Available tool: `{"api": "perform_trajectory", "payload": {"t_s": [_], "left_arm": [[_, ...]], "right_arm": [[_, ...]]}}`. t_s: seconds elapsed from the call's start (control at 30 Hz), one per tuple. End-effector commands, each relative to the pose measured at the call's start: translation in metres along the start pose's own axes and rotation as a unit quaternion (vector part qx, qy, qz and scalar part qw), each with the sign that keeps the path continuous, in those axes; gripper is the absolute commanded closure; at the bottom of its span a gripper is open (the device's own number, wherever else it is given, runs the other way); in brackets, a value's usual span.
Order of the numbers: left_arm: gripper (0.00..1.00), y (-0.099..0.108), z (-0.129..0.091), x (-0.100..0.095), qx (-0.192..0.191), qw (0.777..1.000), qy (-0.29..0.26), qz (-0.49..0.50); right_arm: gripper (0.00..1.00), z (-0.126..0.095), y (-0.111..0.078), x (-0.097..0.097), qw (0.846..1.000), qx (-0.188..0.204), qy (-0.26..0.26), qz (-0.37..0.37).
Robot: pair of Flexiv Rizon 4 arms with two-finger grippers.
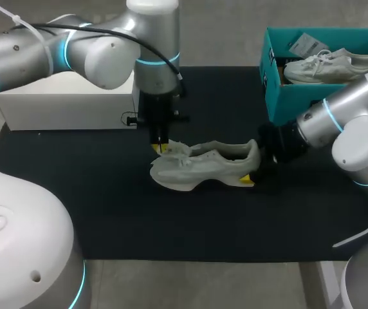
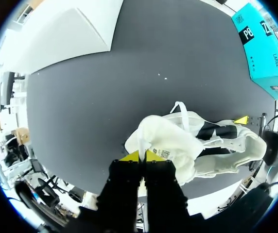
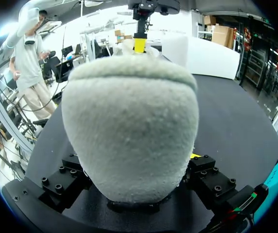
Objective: Take the shoe out of the shoebox, open the shoe tongue, remove and reinsert the insole, then place the shoe into the shoebox
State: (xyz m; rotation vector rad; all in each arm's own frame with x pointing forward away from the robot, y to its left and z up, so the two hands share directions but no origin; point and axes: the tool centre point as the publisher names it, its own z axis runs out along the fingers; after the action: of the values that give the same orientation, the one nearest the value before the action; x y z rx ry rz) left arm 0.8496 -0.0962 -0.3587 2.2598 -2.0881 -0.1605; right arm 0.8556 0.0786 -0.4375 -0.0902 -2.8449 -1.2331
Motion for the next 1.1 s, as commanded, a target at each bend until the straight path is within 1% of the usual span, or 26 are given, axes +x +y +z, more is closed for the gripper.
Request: {"api": "perform_trajectory", "payload": {"t_s": [0.03, 0.1, 0.13, 0.17, 0.2, 0.27, 0.3, 0.37, 0.4, 0.43, 0.47, 0.5, 0.53, 0.57, 0.6, 0.63, 0.7, 0.83, 0.9, 1.1], "left_arm": [[1.00, -0.005, 0.012, 0.001, -0.011, 1.000, -0.009, 0.005], [0.98, -0.003, 0.011, 0.003, -0.011, 1.000, -0.009, 0.016], [0.79, -0.002, 0.008, 0.004, -0.011, 0.999, -0.004, 0.031], [0.15, 0.000, 0.004, 0.005, -0.008, 0.999, -0.002, 0.046], [0.00, 0.002, 0.000, 0.006, -0.001, 0.998, 0.007, 0.064], [0.00, 0.005, -0.010, 0.007, 0.007, 0.993, 0.025, 0.116], [0.00, 0.011, -0.018, 0.007, 0.015, 0.987, 0.042, 0.155], [0.00, 0.014, -0.026, 0.009, 0.028, 0.966, 0.055, 0.252], [0.00, 0.015, -0.030, 0.009, 0.030, 0.946, 0.074, 0.315], [0.00, 0.016, -0.032, 0.009, 0.035, 0.918, 0.076, 0.387], [0.00, 0.018, -0.035, 0.010, 0.058, 0.882, 0.056, 0.464], [0.00, 0.021, -0.038, 0.009, 0.071, 0.831, 0.048, 0.550], [0.00, 0.023, -0.040, 0.007, 0.079, 0.775, 0.033, 0.626], [0.00, 0.025, -0.042, 0.006, 0.099, 0.750, 0.005, 0.653], [0.00, 0.027, -0.045, 0.004, 0.111, 0.740, -0.002, 0.663], [0.00, 0.026, -0.051, 0.004, 0.108, 0.729, 0.003, 0.676], [0.00, 0.025, -0.069, 0.004, 0.114, 0.705, 0.024, 0.699], [0.00, 0.029, -0.089, 0.017, 0.137, 0.658, -0.008, 0.740], [0.00, 0.031, -0.094, 0.025, 0.148, 0.634, -0.032, 0.758], [0.00, 0.031, -0.094, 0.025, 0.164, 0.554, -0.047, 0.815]], "right_arm": [[1.00, 0.005, -0.004, -0.002, 1.000, 0.001, 0.000, 0.000], [1.00, 0.005, -0.004, -0.002, 1.000, 0.001, 0.000, 0.000], [1.00, 0.005, -0.004, -0.002, 1.000, 0.001, 0.000, 0.000], [1.00, 0.005, -0.004, -0.002, 1.000, 0.001, 0.000, 0.000], [1.00, 0.005, -0.004, -0.002, 1.000, 0.001, 0.000, 0.000], [1.00, 0.005, -0.004, -0.002, 1.000, 0.001, 0.000, 0.000], [1.00, 0.005, -0.004, -0.002, 1.000, 0.001, 0.000, 0.000], [1.00, 0.005, -0.004, -0.002, 1.000, 0.001, 0.000, 0.000], [1.00, 0.005, -0.004, -0.002, 1.000, 0.001, 0.000, 0.000], [1.00, 0.005, -0.004, -0.002, 1.000, 0.001, 0.000, 0.000], [1.00, 0.005, -0.004, -0.002, 1.000, 0.001, 0.000, 0.000], [1.00, 0.005, -0.004, -0.002, 1.000, 0.001, 0.000, 0.000], [1.00, 0.005, -0.004, -0.002, 1.000, 0.001, 0.000, 0.000], [1.00, 0.005, -0.004, -0.002, 1.000, 0.001, 0.000, 0.000], [1.00, 0.005, -0.004, -0.002, 1.000, 0.001, 0.000, 0.000], [1.00, 0.005, -0.004, -0.002, 1.000, 0.001, 0.000, 0.000], [1.00, 0.005, -0.004, -0.002, 1.000, 0.001, 0.000, 0.000], [1.00, 0.005, -0.004, -0.002, 1.000, 0.001, 0.000, 0.000], [1.00, 0.005, -0.004, -0.002, 1.000, 0.001, 0.000, 0.000], [1.00, 0.005, -0.004, -0.002, 1.000, 0.001, 0.000, 0.000]]}}
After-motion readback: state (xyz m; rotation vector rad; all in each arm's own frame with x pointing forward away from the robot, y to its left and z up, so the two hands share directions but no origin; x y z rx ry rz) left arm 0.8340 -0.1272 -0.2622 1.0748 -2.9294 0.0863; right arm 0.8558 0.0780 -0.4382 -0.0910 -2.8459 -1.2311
